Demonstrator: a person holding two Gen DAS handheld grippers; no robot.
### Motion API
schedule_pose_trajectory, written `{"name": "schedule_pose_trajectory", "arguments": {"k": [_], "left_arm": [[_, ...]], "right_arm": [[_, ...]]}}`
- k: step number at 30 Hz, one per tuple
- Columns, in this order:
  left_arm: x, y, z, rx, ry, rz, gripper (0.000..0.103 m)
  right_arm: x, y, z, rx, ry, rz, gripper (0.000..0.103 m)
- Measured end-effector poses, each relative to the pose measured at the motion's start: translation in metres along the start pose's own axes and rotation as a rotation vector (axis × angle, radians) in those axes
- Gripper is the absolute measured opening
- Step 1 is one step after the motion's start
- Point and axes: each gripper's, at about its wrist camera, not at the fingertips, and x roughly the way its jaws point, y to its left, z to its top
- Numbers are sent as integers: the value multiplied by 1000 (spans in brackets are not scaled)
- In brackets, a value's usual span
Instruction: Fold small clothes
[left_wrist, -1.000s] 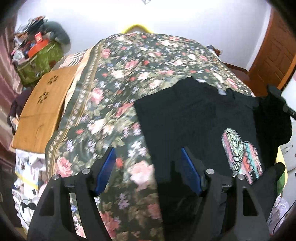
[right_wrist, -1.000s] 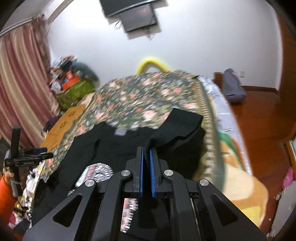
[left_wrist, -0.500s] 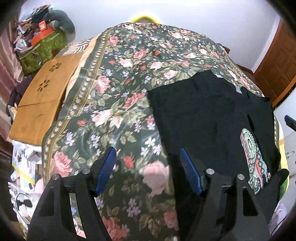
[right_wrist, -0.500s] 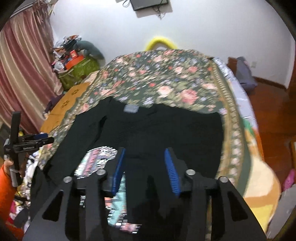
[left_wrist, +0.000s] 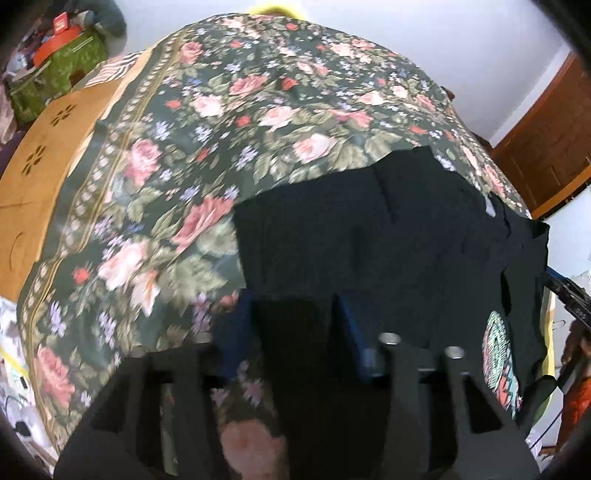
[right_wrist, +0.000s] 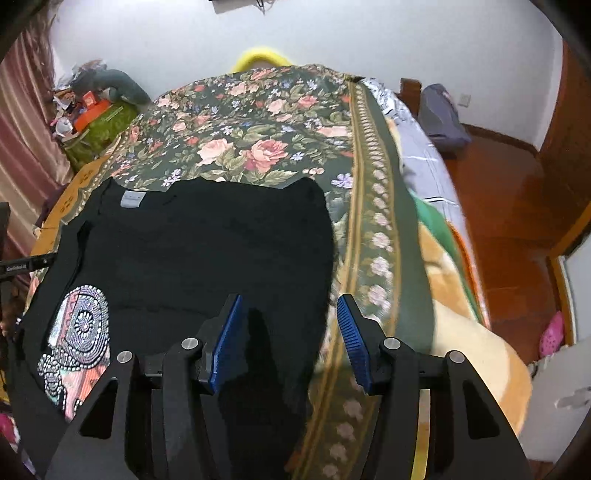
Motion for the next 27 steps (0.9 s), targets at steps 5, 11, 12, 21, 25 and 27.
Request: {"name": "schedule_pose_trajectory", "arguments": {"k": [5,11,12,21,25,27], "left_arm": [[-1,-4,10,7,-18,-4,10],[-32,-11,22,48,-141,89,8],[-37,-11,26,56,-155,102,8],[-47,-3,81,71,-251,205,8],[-23,7,94,43,-229,215,8],[-8,11,96,41,-199,216,8]], "right_arm": [[11,10,7,-44,-22,-10,18],[-1,24,24,-98,-79,15,11],[-4,27,31,-103,-91,21,11],[0,50,91,-140,-150,25,11],[22,49,102,-131,-130,10,11],[33,46,102,-120,-113,-2,11]]}}
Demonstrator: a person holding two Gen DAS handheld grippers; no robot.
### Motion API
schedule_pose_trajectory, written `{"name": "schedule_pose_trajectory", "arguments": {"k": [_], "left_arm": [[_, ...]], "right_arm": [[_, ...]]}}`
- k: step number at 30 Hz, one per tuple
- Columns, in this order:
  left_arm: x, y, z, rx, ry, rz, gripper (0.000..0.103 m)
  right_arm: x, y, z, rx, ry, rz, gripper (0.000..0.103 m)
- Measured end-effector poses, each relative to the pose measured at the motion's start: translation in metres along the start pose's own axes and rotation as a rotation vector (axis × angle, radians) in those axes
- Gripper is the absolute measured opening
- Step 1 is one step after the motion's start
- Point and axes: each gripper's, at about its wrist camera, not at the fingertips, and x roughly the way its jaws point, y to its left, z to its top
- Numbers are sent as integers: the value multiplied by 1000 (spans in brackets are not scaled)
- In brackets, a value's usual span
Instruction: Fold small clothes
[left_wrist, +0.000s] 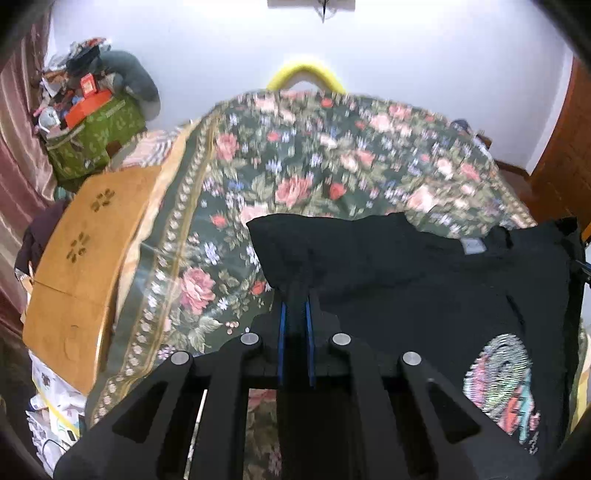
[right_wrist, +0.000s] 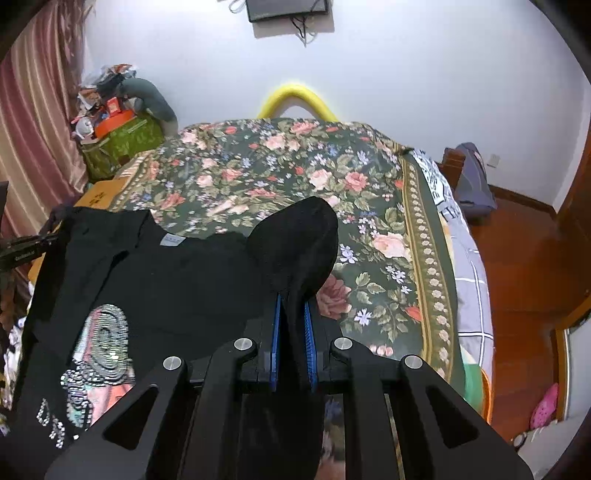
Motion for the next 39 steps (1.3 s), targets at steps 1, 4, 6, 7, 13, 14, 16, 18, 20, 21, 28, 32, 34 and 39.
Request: {"name": "schedule_pose_trajectory", "arguments": {"k": [1,4,6,7,13,14,16,18,20,21,28,32,34,39], "left_arm": [[10,0,-3,7,24,-1,9],[32,3,-18,17,99,-5,12],[35,7,-26,7,122,-13,19],[34,10,-31,2,135,-27,20],[-8,21,-52,17,132,-40,42],[-19,23,-57,21,132,-46,43],[-42,25,-67,29,125,-56,47],[-60,26,-77,38,119,-57,56],[-83,26,-94,50,108,-63,58],[-90,26,-99,56,107,-62,59],[-134,25,-157,75,120,-74,61],[-147,23,-189,74,140,-97,63],[-149,21,-206,69,163,-108,63],[-146,16,-238,37,226,-186,63]], "right_arm": [[8,-2,-3,11,19,0,11],[15,-8,-9,34,61,7,15],[14,-10,-14,36,92,9,27],[11,-10,-16,32,103,10,37],[-32,4,-30,-38,110,35,47],[-45,8,-34,-48,106,31,51],[-66,14,-39,-68,79,32,56],[-88,18,-46,-77,53,36,58],[-110,19,-55,-74,34,33,59],[-118,19,-59,-73,28,32,59],[-163,22,-103,-69,3,21,59],[-170,21,-137,-42,27,30,60],[-166,19,-158,-24,55,26,60],[-142,13,-204,41,143,32,60]]}}
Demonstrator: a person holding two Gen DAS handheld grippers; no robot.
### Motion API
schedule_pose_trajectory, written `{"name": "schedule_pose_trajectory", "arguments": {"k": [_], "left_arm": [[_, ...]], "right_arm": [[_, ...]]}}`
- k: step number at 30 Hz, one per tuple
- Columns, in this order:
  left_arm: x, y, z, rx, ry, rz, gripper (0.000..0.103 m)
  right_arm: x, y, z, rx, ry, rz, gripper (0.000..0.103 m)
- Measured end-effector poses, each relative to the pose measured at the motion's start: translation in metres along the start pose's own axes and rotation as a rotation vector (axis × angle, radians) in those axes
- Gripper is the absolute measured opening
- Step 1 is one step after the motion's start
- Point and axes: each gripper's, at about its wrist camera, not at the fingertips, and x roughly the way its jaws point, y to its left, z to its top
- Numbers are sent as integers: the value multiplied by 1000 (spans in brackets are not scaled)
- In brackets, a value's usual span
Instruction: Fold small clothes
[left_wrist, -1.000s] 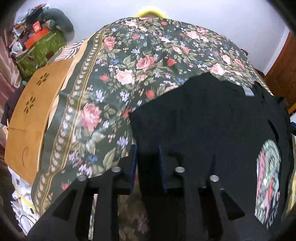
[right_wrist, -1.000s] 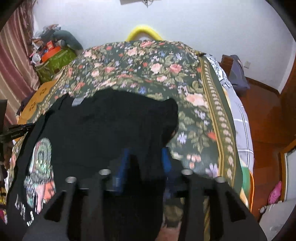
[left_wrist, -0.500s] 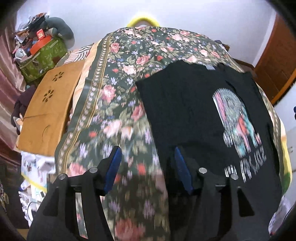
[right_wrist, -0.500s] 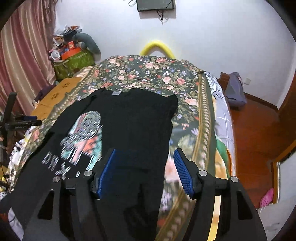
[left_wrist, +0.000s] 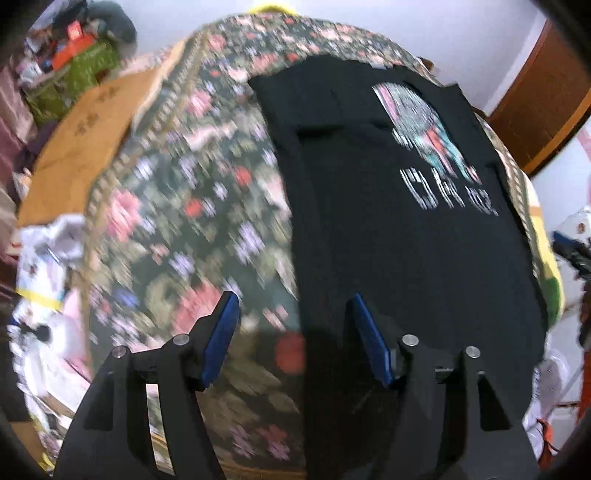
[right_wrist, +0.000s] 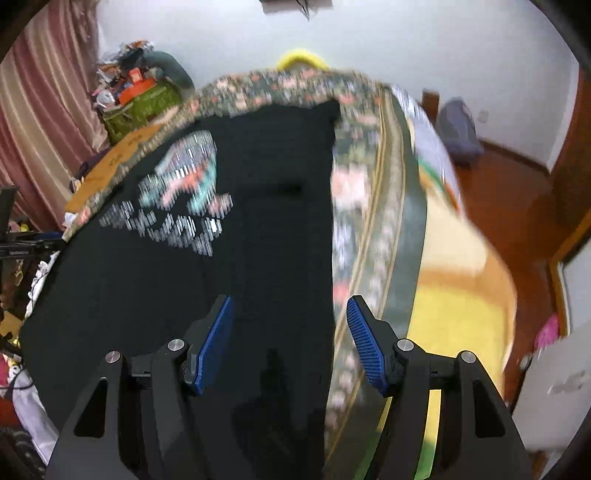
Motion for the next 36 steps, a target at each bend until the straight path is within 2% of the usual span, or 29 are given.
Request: {"name": "schedule_pose_trajectory", "arguments": {"k": [1,4,7,9,10,13,18,25,30,34,35,36], "left_arm": [[4,-2,-5,0,12,-22,64],[3,-2,-14,-17,-20,-45,62],[2,4,-16,-61,-31,-107,41],[0,3,-15,-58,-37,-109,6],[0,3,-14,-56,-37,-106,2],[-2,1,-10,-43,-51,-80,1],[-14,2,13,-31,-120,-61,1],[-23,1,80,-20,-242,21,1],[-1,12,123,-66,-254,42,1],[23,11,137,-61,-218,97,2],[27,10,136,-66,-202,110,6],[31,11,134,-69,-182,118,17]], "right_arm": [[6,-3,-6,18,12,0,60],[16,-7,-23,65,36,20,60],[30,-8,-31,91,60,32,58],[37,-9,-35,105,74,49,43],[41,-8,-36,108,82,55,31],[43,-2,-33,94,65,77,8],[43,13,-14,12,54,91,6],[46,15,38,3,-40,99,6],[56,13,68,6,-102,52,6],[63,13,78,3,-81,30,9],[61,13,76,2,-67,30,12],[60,13,74,2,-56,31,14]]}}
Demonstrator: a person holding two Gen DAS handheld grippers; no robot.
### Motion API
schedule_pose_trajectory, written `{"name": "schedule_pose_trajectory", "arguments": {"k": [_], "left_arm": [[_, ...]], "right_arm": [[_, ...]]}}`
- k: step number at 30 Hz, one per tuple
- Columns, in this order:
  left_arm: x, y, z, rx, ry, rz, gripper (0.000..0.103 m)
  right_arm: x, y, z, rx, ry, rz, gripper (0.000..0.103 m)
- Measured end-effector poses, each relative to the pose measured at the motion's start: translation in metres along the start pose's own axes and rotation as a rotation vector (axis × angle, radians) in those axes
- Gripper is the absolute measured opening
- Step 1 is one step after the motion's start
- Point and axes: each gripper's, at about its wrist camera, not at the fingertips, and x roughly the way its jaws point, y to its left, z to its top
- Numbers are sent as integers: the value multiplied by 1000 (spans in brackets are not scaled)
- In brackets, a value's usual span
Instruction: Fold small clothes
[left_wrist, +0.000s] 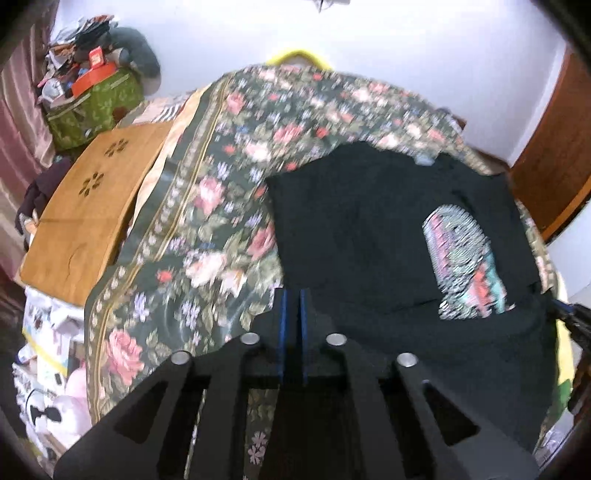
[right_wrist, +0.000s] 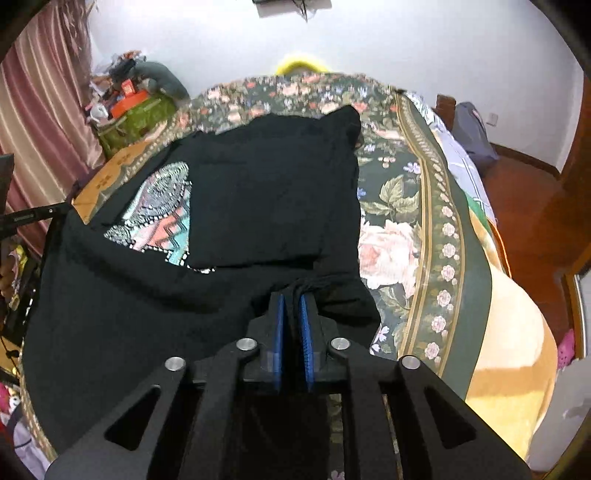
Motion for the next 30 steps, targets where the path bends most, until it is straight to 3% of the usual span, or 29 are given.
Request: {"name": "schedule_pose_trajectory", "arguments": {"k": [1,2,3,5,9,19,26,30], "left_arm": [[2,1,-4,0,26,-4,23],[3,2,-10,2,46,-15,38],[1,4,-16,6,52,-24,49],[-8,8,-32,26,50,-18,55],[-28,18,-59,29,76,-30,60],[-53,48,-144,-39,183,-61,60],[-61,58,-166,-93,182,-125,63],[-63,60,-173,-112,193,-172,63]], "right_arm": [[-2,-1,-2,0,9,2,23],[-5,-3,-6,3,19,2,36],[-9,-4,-11,5,23,2,43],[-15,-6,-15,6,27,6,53],[-30,-10,-36,11,63,15,57],[-50,-25,-95,80,136,0,57],[-47,-30,-120,160,172,48,57],[-44,-24,-125,128,183,40,56]]}}
